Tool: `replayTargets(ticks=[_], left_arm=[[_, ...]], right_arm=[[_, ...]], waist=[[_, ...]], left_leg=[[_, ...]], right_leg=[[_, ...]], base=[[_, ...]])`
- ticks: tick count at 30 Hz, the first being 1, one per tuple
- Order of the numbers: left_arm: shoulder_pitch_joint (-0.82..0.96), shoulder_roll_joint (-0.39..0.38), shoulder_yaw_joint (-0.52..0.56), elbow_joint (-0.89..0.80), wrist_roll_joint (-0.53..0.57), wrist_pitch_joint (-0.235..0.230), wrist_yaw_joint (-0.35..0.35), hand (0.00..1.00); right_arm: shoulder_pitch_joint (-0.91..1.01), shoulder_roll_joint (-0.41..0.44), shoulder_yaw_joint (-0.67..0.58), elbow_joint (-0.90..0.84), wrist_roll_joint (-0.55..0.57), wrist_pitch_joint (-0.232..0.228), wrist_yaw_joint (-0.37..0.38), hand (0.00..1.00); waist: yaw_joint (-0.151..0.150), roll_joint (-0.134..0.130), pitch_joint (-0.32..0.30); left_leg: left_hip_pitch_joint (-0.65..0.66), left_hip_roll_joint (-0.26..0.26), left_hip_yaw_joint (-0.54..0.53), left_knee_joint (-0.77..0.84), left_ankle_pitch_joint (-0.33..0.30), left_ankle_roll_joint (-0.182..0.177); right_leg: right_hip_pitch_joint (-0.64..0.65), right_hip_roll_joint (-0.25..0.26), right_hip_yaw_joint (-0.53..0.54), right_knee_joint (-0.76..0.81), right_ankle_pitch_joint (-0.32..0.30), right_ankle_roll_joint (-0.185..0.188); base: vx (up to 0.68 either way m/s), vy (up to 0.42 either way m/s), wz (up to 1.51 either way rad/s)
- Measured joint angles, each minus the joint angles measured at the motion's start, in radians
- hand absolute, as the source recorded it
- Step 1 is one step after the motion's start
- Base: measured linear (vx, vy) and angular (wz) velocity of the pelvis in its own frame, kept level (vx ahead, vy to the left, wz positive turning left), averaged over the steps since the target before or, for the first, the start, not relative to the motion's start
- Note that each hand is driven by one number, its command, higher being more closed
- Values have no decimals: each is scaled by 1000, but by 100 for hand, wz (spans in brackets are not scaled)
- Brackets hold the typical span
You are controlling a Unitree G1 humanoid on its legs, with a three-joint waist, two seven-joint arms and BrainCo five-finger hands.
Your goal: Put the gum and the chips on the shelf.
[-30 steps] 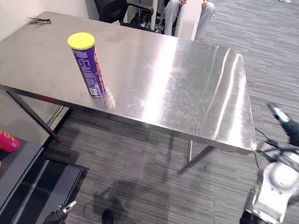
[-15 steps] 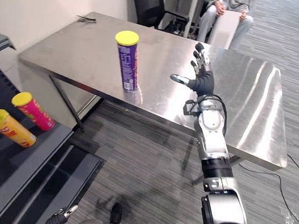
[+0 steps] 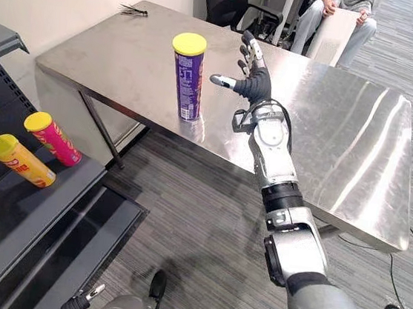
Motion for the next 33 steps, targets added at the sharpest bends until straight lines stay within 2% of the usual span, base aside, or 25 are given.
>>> replayTargets(ticks=[10, 16, 18, 23, 33], left_arm=[[-1, -3, -3, 0, -28, 0, 1, 0], [-5, -2, -10, -1, -38, 0, 1, 0], [-14, -3, -11, -1, -39, 0, 2, 0], [-22, -5, -11, -12, -39, 0, 2, 0], [-31, -3, -11, -31, -40, -2, 2, 0]], right_arm=[[-61, 8, 1, 73, -1, 21, 1, 0], [-76, 29, 11, 114, -1, 33, 7, 0], [-76, 30, 21, 134, -2, 35, 11, 0], [-78, 40, 38, 156, -9, 37, 13, 0], [-135, 57, 38, 191, -10, 38, 11, 0]], waist=[[5, 10, 7], [9, 9, 11], [29, 8, 13], [51, 7, 22], [54, -1, 59]], left_leg=[[-22, 36, -19, -1, 10, -32], [-35, 42, -42, 2, 17, -35], [-37, 42, -44, 5, 19, -36], [-40, 42, -51, 5, 19, -36], [-62, 41, -81, 3, 24, -39]], right_leg=[[-15, 38, -10, -1, 4, -18], [-15, 48, -31, -8, 5, -18], [-14, 49, -33, -12, 5, -18], [-10, 52, -43, -17, 5, -18], [-17, 55, -70, -18, 4, -19]], base=[[-34, -28, 3], [16, -23, 9], [32, -18, 5], [21, -15, 5], [-13, -4, 8]])
